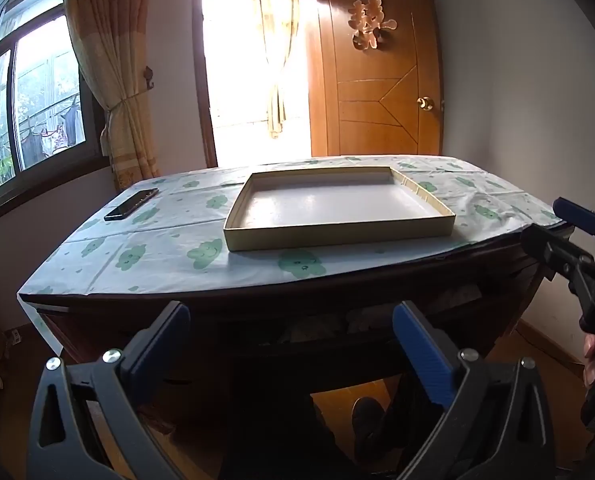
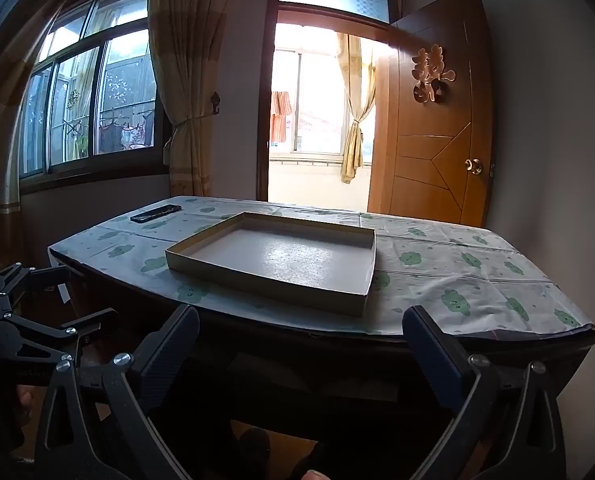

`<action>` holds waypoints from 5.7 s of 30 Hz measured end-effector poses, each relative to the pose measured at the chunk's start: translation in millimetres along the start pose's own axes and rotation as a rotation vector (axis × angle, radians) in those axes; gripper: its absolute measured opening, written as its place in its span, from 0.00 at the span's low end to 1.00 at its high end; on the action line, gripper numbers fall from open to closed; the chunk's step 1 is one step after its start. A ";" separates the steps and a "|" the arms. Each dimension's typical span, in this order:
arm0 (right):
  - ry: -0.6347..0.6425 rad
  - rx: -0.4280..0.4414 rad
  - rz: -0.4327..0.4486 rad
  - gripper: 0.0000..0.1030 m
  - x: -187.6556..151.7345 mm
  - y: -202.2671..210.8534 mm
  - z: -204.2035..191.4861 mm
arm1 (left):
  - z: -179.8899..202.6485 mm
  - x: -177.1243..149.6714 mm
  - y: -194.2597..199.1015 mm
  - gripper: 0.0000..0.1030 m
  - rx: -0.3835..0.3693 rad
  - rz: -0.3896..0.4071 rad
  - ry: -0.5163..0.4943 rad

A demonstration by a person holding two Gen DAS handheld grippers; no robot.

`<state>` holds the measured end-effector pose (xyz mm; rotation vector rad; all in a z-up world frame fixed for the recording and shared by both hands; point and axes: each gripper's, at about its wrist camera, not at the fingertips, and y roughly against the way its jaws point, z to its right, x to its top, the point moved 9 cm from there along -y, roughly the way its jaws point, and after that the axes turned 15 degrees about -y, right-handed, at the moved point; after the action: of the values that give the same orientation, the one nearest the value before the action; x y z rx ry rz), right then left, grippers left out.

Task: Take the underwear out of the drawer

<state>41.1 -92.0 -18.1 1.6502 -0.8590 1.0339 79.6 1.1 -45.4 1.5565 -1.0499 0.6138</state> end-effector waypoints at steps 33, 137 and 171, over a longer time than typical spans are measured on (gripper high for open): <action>-0.008 0.010 -0.017 1.00 -9.6 -0.2 -2.4 | 2.0 4.1 9.1 1.00 -0.020 0.028 0.002; 0.234 0.073 0.293 1.00 -49.6 -96.6 45.7 | 14.9 -28.7 -64.3 1.00 -0.062 -0.029 0.049; 0.208 -0.016 0.125 1.00 -67.2 -68.2 54.6 | 13.4 -23.9 -40.9 1.00 -0.072 0.008 0.042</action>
<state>88.4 -120.7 -113.4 1.4597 -0.8365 1.2573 101.9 -4.6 -88.9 1.4714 -1.0363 0.6058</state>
